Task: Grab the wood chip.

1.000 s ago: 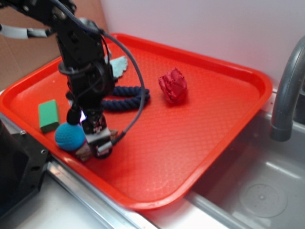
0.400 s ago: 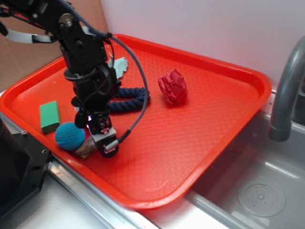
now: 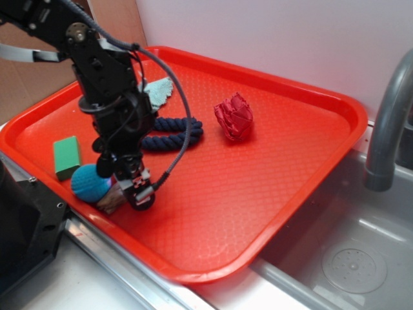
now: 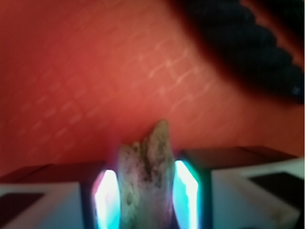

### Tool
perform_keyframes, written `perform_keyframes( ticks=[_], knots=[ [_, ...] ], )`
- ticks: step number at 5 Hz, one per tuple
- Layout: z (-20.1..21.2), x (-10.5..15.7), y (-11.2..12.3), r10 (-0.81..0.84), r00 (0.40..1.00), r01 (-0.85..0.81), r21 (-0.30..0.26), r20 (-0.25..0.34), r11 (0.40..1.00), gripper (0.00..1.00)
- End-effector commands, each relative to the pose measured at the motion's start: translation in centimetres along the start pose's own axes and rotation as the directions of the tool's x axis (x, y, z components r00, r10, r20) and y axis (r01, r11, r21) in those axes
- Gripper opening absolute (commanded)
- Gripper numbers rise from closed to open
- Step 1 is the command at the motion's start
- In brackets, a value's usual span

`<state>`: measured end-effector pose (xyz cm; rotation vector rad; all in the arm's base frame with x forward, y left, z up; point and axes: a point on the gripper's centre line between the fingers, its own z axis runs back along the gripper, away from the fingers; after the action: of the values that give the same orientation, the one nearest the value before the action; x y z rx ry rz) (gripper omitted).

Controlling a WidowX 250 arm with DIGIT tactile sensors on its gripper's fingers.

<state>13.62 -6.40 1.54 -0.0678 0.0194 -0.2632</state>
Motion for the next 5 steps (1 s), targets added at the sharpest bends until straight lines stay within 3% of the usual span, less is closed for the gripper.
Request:
perform_keyframes(
  ticks=[1, 3, 5],
  knots=[
    [5.4, 0.8, 1.1, 0.046, 0.998, -0.047, 0.025, 0.04, 0.999, 0.0],
    [15.4, 2.5, 5.2, 0.237, 0.962, -0.241, 0.011, 0.133, 0.97, 0.0],
    [20.8, 1.8, 10.8, 0.351, 0.905, -0.374, 0.058, 0.24, 0.926, 0.0]
  ],
)
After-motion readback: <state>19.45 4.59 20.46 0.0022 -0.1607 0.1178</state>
